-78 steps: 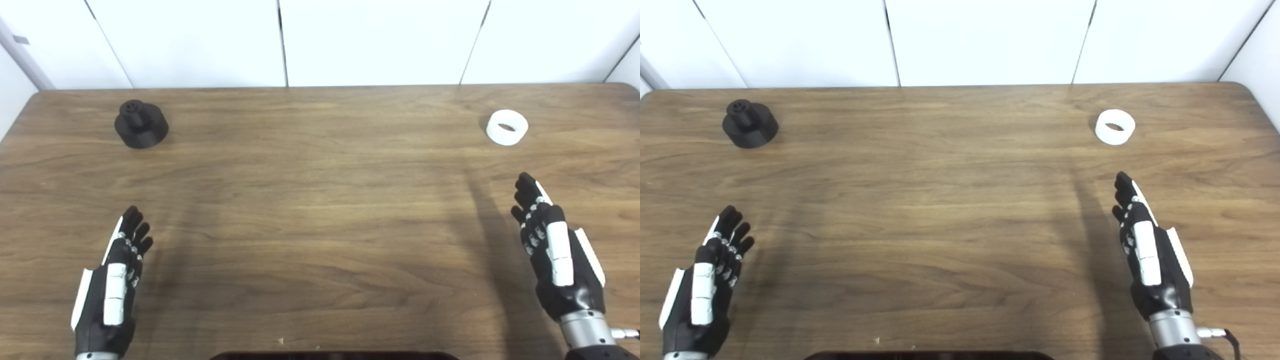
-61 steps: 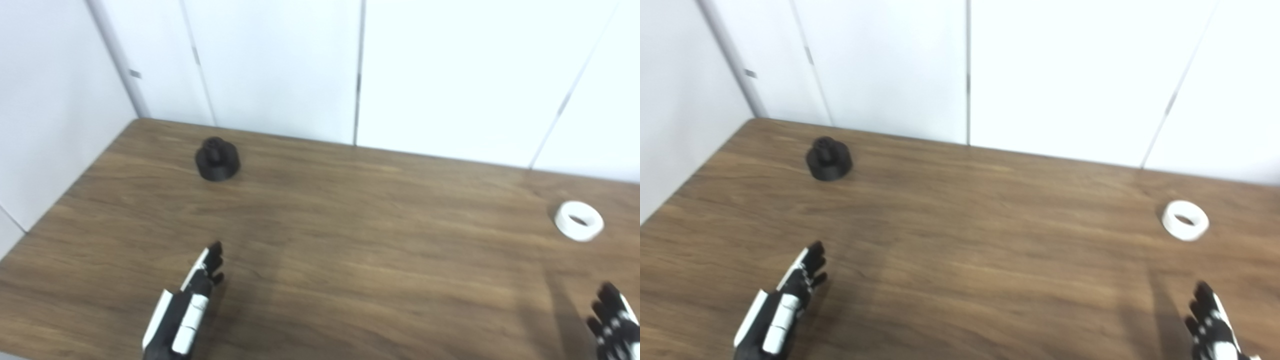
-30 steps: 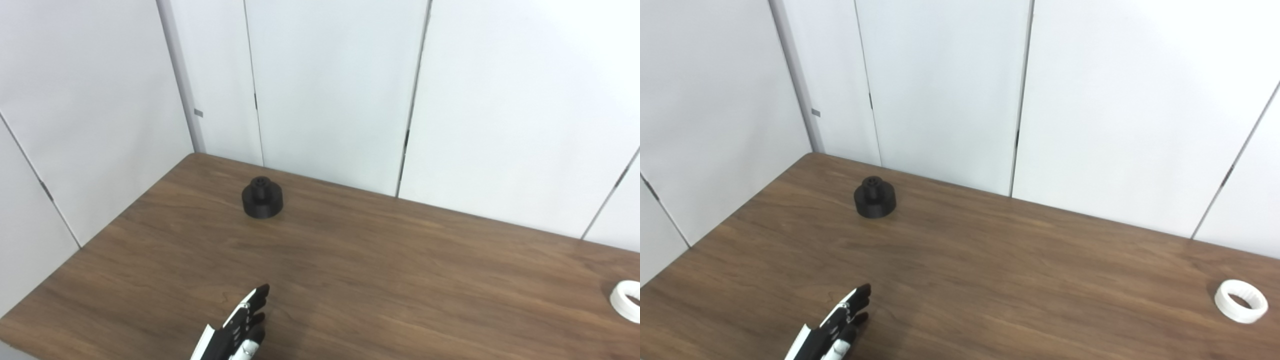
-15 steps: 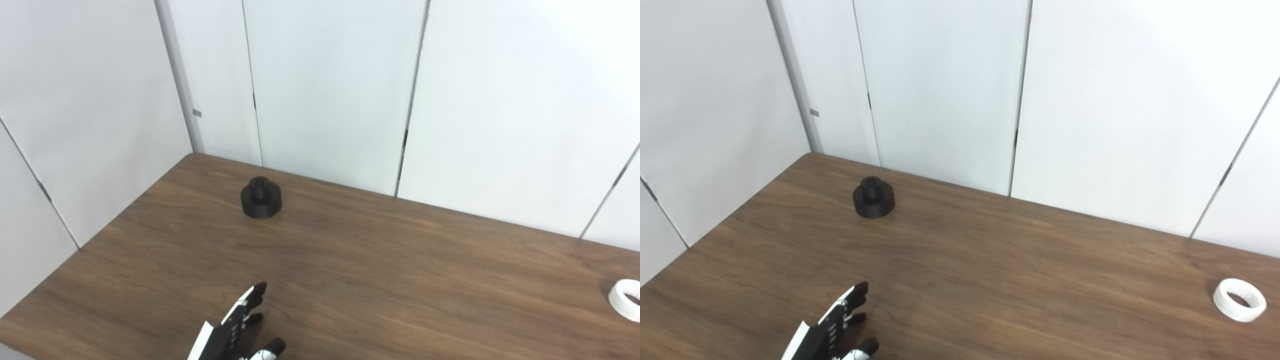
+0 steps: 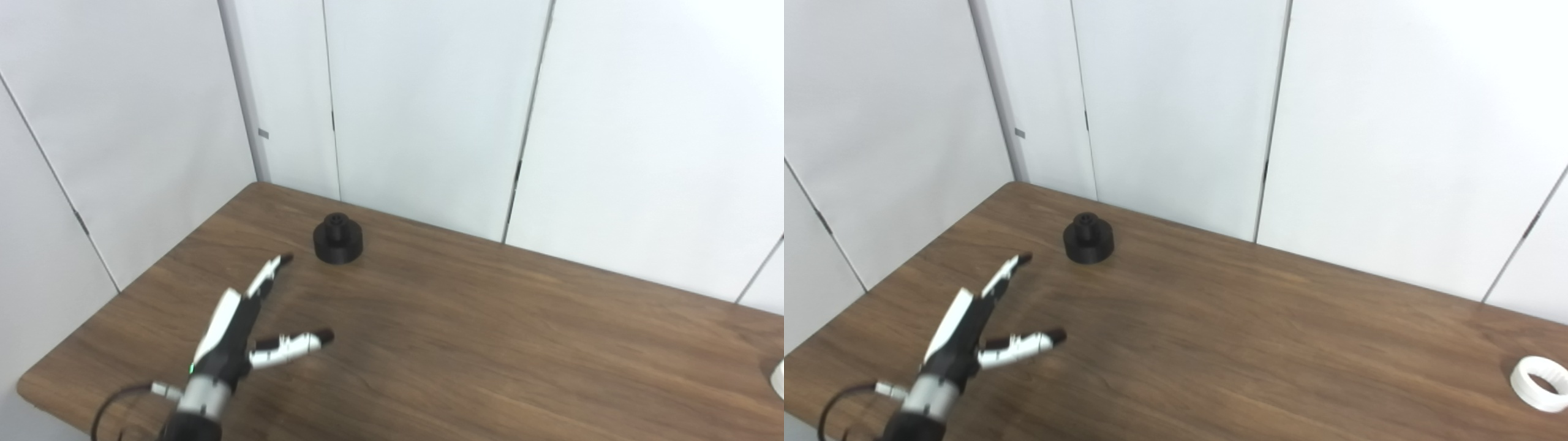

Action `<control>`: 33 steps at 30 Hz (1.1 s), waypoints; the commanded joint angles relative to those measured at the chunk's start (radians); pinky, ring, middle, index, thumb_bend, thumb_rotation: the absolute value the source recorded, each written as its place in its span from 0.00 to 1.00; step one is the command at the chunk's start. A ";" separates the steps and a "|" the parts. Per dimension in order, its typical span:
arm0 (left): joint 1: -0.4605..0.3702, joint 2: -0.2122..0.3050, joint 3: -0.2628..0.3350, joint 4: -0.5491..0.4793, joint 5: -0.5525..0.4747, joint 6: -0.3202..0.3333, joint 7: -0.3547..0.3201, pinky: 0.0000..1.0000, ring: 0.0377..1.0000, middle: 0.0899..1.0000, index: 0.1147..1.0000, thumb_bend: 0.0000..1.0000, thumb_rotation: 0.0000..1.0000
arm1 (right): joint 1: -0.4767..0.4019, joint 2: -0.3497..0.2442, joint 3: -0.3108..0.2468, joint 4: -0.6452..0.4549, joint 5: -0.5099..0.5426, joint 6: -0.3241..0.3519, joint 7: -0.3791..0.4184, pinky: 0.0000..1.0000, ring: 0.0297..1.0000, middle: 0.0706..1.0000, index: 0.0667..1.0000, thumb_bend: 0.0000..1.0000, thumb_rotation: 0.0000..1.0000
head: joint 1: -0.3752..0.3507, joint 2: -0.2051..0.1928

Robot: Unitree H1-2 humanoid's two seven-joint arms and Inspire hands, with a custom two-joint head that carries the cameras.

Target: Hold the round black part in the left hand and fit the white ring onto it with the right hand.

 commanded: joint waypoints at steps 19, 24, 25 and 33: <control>-0.345 0.235 -0.107 0.511 0.281 -0.011 0.097 1.00 1.00 0.98 0.89 1.00 0.46 | 0.012 0.011 0.008 -0.069 -0.019 -0.007 -0.017 1.00 1.00 0.99 0.95 0.59 1.00 | -0.018 0.013; -0.410 0.253 -0.128 0.609 0.302 -0.021 0.129 1.00 1.00 0.99 0.88 1.00 0.46 | 0.017 0.012 0.010 -0.078 -0.022 0.001 -0.014 1.00 1.00 1.00 0.96 0.58 1.00 | -0.020 0.015; -0.423 0.255 -0.131 0.625 0.299 -0.020 0.129 1.00 1.00 0.99 0.88 1.00 0.46 | 0.017 0.011 0.011 -0.080 -0.027 0.003 -0.015 1.00 1.00 1.00 0.96 0.58 1.00 | -0.020 0.015; -0.545 0.258 -0.171 0.774 0.288 -0.004 0.127 1.00 1.00 0.96 0.87 1.00 0.49 | 0.021 0.023 0.022 -0.093 -0.050 0.007 -0.019 1.00 1.00 0.98 0.94 0.57 1.00 | -0.031 0.019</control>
